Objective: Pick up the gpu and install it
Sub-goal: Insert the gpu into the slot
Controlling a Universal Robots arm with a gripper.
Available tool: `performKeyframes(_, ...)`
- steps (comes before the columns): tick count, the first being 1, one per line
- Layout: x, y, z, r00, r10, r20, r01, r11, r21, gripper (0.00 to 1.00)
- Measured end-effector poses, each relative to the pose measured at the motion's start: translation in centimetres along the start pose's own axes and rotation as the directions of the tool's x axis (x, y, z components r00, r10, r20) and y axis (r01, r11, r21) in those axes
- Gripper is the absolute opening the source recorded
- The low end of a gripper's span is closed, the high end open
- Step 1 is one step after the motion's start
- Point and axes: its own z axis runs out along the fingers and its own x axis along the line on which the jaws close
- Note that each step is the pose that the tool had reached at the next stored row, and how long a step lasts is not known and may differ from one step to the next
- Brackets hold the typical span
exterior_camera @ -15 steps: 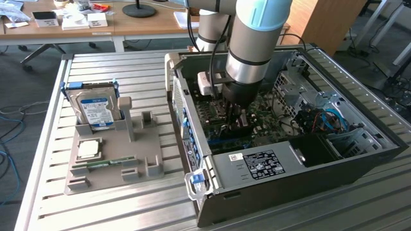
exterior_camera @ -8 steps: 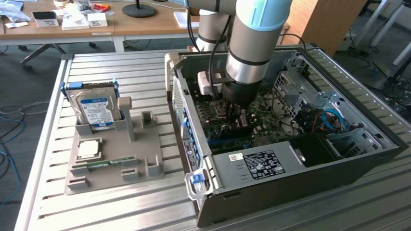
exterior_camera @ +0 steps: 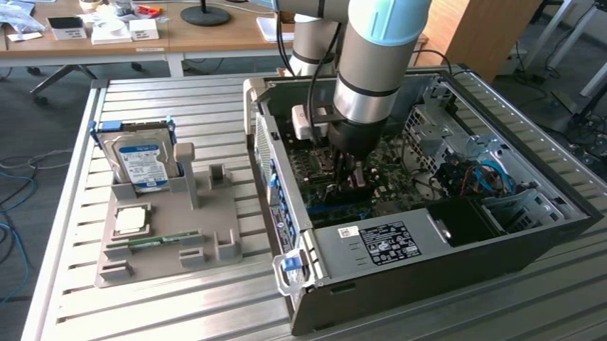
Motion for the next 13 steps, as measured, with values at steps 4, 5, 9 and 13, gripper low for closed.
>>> performKeyframes(4,0.00,0.00,0.01,1.0000,0.004,-0.0001,-0.004,1.0000,0.0003,0.27)
performKeyframes(5,0.00,0.00,0.01,1.0000,0.004,-0.0001,-0.004,1.0000,0.0003,0.27)
performKeyframes(9,0.01,0.00,0.13,1.0000,0.003,-0.0005,-0.003,1.0000,0.0001,0.27)
performKeyframes(13,0.01,0.01,0.16,1.0000,0.004,-0.0002,-0.004,1.0000,0.0003,0.27)
